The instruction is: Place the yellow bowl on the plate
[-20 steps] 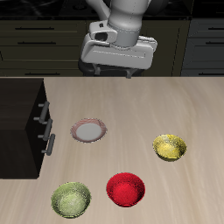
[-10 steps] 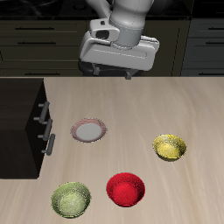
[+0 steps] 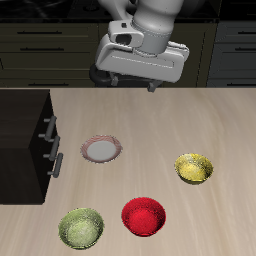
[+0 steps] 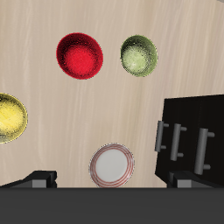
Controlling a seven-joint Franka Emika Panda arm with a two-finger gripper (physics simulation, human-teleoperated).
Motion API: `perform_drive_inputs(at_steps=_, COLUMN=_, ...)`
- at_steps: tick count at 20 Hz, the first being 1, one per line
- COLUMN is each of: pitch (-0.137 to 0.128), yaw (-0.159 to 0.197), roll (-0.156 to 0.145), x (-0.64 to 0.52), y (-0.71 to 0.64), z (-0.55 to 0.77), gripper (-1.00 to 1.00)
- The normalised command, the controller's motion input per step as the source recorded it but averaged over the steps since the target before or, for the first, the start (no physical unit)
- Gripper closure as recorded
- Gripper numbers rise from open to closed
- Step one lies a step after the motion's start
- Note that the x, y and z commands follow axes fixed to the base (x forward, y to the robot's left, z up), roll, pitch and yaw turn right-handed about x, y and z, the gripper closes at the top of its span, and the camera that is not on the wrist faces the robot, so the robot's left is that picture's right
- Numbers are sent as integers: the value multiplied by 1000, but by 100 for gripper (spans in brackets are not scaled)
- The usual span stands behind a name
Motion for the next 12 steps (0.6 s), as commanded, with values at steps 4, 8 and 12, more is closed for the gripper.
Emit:
perform_drive_inputs(at_steps=4, pitch=-7, yaw=9, roll=26, x=21, y=426, z=-4, gripper=-100)
perform_drive_inputs(at_steps=8, pitch=13, yaw=-5, roll=128, x=70, y=539, z=-35, gripper=-100)
perform_drive_inputs(at_steps=12, pitch=6, yaw=-21, roll=92, x=50, y=491, z=18, gripper=-100)
